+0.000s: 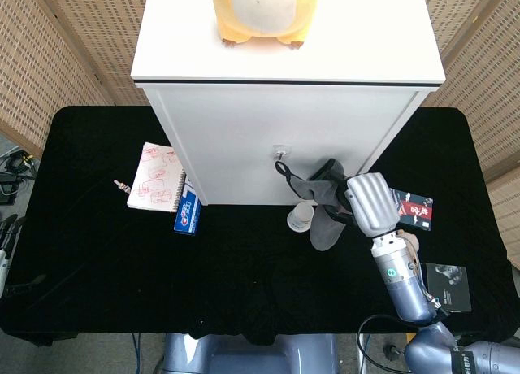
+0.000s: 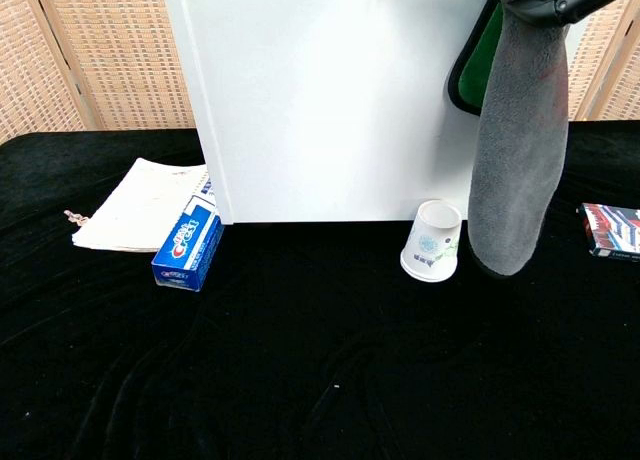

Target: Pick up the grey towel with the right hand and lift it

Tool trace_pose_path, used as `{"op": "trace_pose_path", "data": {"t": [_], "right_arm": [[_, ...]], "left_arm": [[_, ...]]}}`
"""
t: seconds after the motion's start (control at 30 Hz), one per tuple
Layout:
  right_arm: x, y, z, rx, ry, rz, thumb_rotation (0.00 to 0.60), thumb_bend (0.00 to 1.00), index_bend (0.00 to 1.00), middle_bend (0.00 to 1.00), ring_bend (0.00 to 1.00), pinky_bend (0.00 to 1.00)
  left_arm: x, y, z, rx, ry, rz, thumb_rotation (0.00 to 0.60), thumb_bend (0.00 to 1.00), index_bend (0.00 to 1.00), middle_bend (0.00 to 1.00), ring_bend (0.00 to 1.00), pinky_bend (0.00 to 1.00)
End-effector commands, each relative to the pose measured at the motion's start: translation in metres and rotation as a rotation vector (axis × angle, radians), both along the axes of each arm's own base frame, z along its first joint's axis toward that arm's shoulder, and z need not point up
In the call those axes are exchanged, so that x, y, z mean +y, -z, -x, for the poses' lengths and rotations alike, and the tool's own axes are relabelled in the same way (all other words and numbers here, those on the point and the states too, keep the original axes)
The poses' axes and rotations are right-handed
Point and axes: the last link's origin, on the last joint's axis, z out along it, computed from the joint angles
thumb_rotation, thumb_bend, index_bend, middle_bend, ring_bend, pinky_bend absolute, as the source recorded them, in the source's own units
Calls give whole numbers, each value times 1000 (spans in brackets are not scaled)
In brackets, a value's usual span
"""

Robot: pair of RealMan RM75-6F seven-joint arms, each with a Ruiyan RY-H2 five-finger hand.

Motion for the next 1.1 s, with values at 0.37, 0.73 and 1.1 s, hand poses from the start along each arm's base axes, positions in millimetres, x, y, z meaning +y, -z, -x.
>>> {"op": "trace_pose_path", "data": {"t": [0.37,0.73,1.1], "right_arm": [[0,5,-9,42,-3,-5,600,784,816,1000,1000,1000],[4,7,-7,70,-1,-29,600,251,540,1000,1000,1000],[13,-4,1,58,-50,-11,600,0,491,1000,1000,1000]], "left_arm": [[0,-1,1,-2,-2,-3,600,0,0,0,0,0],[0,-1,1,0,-1,-1,600,0,0,0,0,0],[-1,0,0,2,1,1,600,0,0,0,0,0]]}}
